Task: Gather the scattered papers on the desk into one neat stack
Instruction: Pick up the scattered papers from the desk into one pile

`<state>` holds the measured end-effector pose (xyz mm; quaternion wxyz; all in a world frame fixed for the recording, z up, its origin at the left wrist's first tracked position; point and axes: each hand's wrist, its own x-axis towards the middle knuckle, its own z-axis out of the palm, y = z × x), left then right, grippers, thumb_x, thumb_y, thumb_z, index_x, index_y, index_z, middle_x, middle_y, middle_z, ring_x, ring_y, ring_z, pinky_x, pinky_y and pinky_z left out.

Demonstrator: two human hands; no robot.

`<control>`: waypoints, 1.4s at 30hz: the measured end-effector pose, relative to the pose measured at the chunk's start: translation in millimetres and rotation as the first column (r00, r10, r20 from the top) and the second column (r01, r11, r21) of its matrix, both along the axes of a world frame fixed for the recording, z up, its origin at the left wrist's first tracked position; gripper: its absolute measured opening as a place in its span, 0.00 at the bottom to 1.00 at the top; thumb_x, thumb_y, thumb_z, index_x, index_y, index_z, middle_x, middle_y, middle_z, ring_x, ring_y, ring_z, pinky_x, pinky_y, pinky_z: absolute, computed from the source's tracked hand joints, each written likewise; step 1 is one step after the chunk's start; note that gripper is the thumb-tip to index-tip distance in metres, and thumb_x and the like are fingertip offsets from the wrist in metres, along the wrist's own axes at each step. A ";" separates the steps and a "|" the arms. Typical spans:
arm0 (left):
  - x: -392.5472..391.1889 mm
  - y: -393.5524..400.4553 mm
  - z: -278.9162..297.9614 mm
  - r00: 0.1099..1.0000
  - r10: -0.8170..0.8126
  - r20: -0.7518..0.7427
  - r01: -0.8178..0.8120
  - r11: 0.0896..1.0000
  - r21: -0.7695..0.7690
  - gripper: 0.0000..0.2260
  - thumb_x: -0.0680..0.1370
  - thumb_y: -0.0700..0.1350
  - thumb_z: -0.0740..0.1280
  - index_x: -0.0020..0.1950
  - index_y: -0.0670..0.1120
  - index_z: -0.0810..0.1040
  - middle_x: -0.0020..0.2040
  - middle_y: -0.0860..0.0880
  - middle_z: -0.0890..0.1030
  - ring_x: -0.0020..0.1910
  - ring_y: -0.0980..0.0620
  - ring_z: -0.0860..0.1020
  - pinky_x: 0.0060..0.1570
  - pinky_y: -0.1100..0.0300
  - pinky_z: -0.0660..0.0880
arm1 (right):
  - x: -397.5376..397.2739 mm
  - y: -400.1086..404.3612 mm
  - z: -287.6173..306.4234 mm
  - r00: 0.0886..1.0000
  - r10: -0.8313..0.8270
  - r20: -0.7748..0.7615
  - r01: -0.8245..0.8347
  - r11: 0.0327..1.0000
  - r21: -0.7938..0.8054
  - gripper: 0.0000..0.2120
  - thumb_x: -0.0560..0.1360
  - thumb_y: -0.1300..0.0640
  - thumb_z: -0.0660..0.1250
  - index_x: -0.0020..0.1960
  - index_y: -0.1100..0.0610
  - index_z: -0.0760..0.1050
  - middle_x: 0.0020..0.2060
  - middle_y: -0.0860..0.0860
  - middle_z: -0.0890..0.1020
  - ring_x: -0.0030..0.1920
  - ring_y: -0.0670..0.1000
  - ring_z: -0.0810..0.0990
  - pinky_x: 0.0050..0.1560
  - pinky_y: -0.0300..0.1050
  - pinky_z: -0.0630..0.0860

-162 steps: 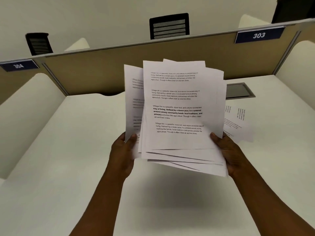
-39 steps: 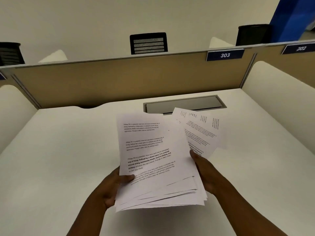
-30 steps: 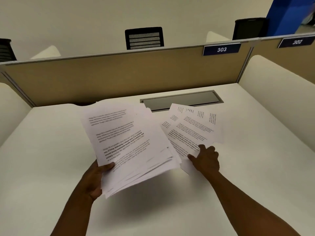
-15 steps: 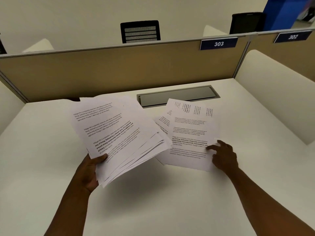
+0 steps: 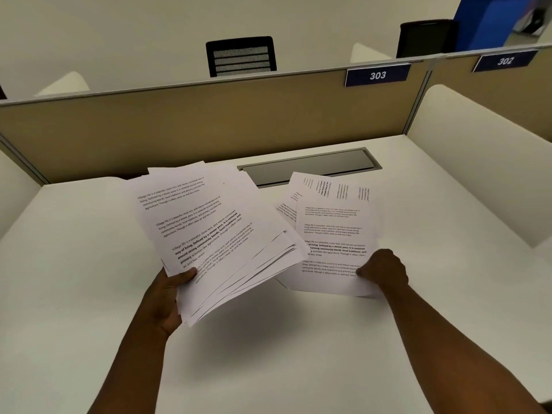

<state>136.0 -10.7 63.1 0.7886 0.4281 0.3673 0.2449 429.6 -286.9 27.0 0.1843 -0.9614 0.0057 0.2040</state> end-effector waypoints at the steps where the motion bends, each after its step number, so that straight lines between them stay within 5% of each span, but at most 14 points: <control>1: 0.0 -1.5 2.2 1.000 -0.001 0.002 0.001 1.000 0.005 0.22 0.76 0.30 0.62 0.67 0.48 0.75 0.59 0.47 0.83 0.60 0.44 0.79 0.53 0.53 0.80 | -2.0 0.2 1.7 1.000 -0.003 0.027 0.003 1.000 0.025 0.24 0.70 0.55 0.71 0.62 0.61 0.71 0.60 0.58 0.77 0.61 0.61 0.76 0.57 0.50 0.74; 5: 0.2 -6.9 12.9 1.000 -0.008 -0.001 0.008 1.000 0.023 0.19 0.77 0.30 0.62 0.62 0.50 0.77 0.54 0.48 0.84 0.56 0.46 0.80 0.48 0.55 0.82 | -5.2 -2.3 12.0 0.956 0.018 0.292 -0.079 0.977 0.197 0.08 0.75 0.60 0.64 0.52 0.62 0.76 0.52 0.60 0.81 0.52 0.62 0.79 0.45 0.44 0.69; 10: 0.0 -8.3 21.3 1.000 -0.001 0.030 0.001 1.000 0.016 0.21 0.77 0.31 0.62 0.67 0.47 0.74 0.59 0.46 0.82 0.58 0.45 0.80 0.51 0.55 0.81 | -1.7 -4.4 44.8 0.866 -0.073 0.494 -0.141 0.913 0.382 0.09 0.76 0.59 0.67 0.45 0.66 0.81 0.41 0.62 0.84 0.36 0.57 0.76 0.39 0.42 0.67; 13: 3.3 -10.3 26.0 0.998 0.009 0.058 -0.010 1.000 0.008 0.22 0.77 0.31 0.62 0.69 0.45 0.73 0.59 0.46 0.82 0.58 0.45 0.80 0.53 0.54 0.80 | 0.0 -2.2 62.5 0.924 -0.106 0.367 -0.118 0.834 0.538 0.09 0.76 0.58 0.69 0.47 0.65 0.82 0.41 0.59 0.83 0.36 0.53 0.76 0.35 0.41 0.69; 15: 6.3 -11.8 30.6 0.996 -0.011 0.091 0.010 1.000 0.006 0.22 0.76 0.31 0.62 0.68 0.46 0.74 0.60 0.45 0.82 0.57 0.46 0.81 0.54 0.53 0.79 | -3.2 1.5 69.4 0.975 -0.121 0.187 -0.059 0.672 0.739 0.08 0.75 0.59 0.69 0.50 0.63 0.81 0.40 0.55 0.83 0.37 0.50 0.78 0.33 0.34 0.75; 19: 14.1 -14.9 40.3 0.991 -0.074 0.113 0.072 0.997 0.029 0.22 0.71 0.33 0.65 0.64 0.47 0.76 0.57 0.46 0.84 0.52 0.48 0.84 0.48 0.55 0.82 | -17.1 13.1 68.5 0.995 0.044 -0.085 0.060 0.407 0.911 0.08 0.76 0.63 0.67 0.55 0.59 0.80 0.50 0.55 0.84 0.47 0.54 0.83 0.51 0.45 0.80; 22: 20.9 -18.2 48.0 0.989 -0.109 0.095 0.106 0.994 0.039 0.22 0.68 0.35 0.66 0.62 0.47 0.77 0.55 0.47 0.85 0.50 0.48 0.84 0.43 0.57 0.82 | -31.8 24.5 67.0 0.954 0.218 -0.207 0.135 0.305 0.943 0.12 0.78 0.65 0.63 0.60 0.63 0.77 0.53 0.58 0.83 0.49 0.55 0.83 0.51 0.45 0.81; 30: 19.1 -11.5 51.6 0.993 -0.099 0.065 0.098 0.995 0.017 0.20 0.69 0.35 0.66 0.61 0.47 0.78 0.54 0.46 0.85 0.50 0.46 0.84 0.43 0.56 0.82 | -51.8 39.1 59.3 0.883 0.345 -0.319 0.218 0.302 0.928 0.14 0.78 0.64 0.64 0.64 0.60 0.76 0.56 0.58 0.83 0.56 0.60 0.82 0.59 0.57 0.78; 33: 16.4 -8.8 47.7 0.992 -0.118 0.049 0.119 0.993 -0.010 0.18 0.74 0.33 0.63 0.61 0.46 0.78 0.54 0.46 0.85 0.49 0.47 0.84 0.43 0.55 0.82 | -57.2 42.5 60.4 0.863 0.376 -0.336 0.229 0.302 0.925 0.14 0.78 0.62 0.64 0.63 0.58 0.76 0.55 0.56 0.84 0.54 0.57 0.84 0.57 0.53 0.80; 37: 13.4 -9.5 41.4 0.991 -0.135 0.021 0.136 0.989 -0.054 0.31 0.61 0.42 0.78 0.64 0.45 0.77 0.60 0.43 0.83 0.55 0.42 0.82 0.50 0.49 0.81 | -63.3 45.4 60.0 0.848 0.396 -0.352 0.230 0.322 0.918 0.13 0.79 0.60 0.63 0.62 0.56 0.77 0.54 0.56 0.84 0.53 0.58 0.84 0.54 0.56 0.80; 42: 14.1 -14.4 33.0 0.993 -0.113 -0.025 0.112 0.993 -0.028 0.19 0.72 0.37 0.67 0.62 0.46 0.78 0.57 0.45 0.84 0.54 0.43 0.82 0.53 0.49 0.79 | -70.5 47.7 55.3 0.844 0.419 -0.333 0.187 0.353 0.917 0.15 0.78 0.65 0.63 0.63 0.58 0.77 0.56 0.58 0.83 0.55 0.61 0.83 0.54 0.57 0.80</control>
